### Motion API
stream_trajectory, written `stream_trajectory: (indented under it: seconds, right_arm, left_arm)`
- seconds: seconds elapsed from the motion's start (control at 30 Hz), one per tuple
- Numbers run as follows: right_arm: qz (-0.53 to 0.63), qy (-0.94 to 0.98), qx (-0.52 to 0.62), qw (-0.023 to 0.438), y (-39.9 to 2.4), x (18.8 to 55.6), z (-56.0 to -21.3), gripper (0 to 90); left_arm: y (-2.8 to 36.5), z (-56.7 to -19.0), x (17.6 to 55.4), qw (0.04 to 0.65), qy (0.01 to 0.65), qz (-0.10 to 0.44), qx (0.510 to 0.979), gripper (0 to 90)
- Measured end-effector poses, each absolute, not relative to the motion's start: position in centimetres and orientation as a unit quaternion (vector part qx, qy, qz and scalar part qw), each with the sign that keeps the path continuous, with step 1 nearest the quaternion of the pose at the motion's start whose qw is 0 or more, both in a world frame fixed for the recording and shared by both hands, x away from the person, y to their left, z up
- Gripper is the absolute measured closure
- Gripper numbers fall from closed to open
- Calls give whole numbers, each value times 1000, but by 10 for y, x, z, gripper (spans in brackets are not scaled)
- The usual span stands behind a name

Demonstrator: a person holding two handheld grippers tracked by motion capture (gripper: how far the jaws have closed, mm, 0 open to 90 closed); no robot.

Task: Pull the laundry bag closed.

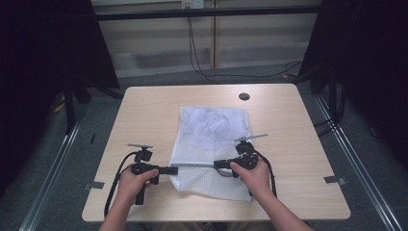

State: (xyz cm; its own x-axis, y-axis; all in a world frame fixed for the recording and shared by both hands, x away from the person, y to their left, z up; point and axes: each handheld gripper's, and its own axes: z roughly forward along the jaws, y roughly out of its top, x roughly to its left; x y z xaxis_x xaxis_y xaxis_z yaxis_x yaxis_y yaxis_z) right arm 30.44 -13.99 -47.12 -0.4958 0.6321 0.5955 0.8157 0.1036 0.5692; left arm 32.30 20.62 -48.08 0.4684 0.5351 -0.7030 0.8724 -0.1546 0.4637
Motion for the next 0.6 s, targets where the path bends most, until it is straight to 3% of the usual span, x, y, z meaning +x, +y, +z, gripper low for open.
stream_trajectory:
  seconds: [0.6]
  right_arm:
    - [-459, -732, -494, 101, -147, 302, -470, 870]
  left_arm:
    - [204, -481, 322, 435, 476, -191, 740, 886]
